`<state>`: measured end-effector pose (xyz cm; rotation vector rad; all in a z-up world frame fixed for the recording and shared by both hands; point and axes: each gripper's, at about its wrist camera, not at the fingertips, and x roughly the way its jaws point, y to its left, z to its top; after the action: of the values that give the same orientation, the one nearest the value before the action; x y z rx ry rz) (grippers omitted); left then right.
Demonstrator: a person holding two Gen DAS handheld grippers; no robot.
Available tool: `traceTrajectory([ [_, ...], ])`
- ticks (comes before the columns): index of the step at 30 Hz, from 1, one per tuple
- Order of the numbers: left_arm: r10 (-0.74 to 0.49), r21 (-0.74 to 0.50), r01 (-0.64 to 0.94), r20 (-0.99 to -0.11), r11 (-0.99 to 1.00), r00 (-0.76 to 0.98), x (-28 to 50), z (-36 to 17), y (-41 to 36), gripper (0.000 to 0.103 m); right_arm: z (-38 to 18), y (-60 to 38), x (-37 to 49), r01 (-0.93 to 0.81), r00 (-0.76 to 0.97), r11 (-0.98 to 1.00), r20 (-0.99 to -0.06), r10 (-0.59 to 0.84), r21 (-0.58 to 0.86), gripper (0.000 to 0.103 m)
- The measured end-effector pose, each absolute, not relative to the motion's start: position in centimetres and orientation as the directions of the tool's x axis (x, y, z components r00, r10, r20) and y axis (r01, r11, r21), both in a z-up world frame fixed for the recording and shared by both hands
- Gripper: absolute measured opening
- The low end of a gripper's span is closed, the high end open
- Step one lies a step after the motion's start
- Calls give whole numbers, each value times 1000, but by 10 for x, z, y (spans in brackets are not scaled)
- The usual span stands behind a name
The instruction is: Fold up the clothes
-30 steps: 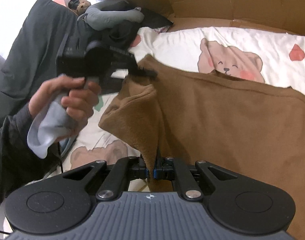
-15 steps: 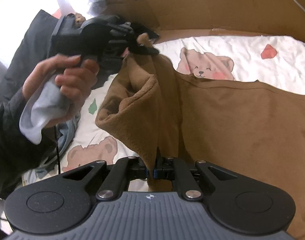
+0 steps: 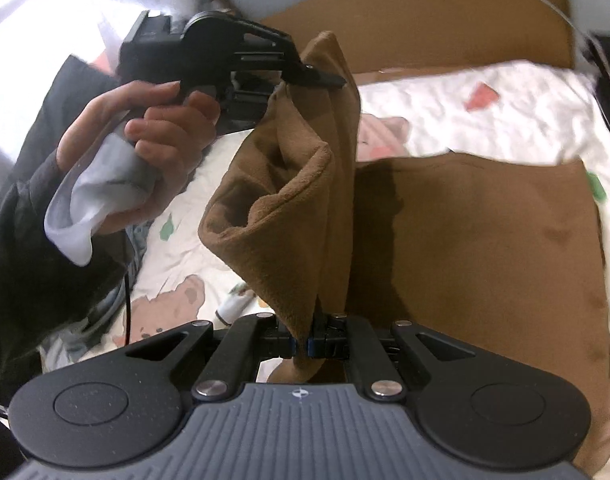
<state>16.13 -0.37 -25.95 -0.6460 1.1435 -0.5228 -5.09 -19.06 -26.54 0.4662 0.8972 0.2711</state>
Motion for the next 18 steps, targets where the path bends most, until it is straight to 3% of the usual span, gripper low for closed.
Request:
traceTrajectory([
  [18,-661,-653,98,-738,751,137,169,-334,-145,11,-317,-266,-94,118,595,853,-724,349,508,3],
])
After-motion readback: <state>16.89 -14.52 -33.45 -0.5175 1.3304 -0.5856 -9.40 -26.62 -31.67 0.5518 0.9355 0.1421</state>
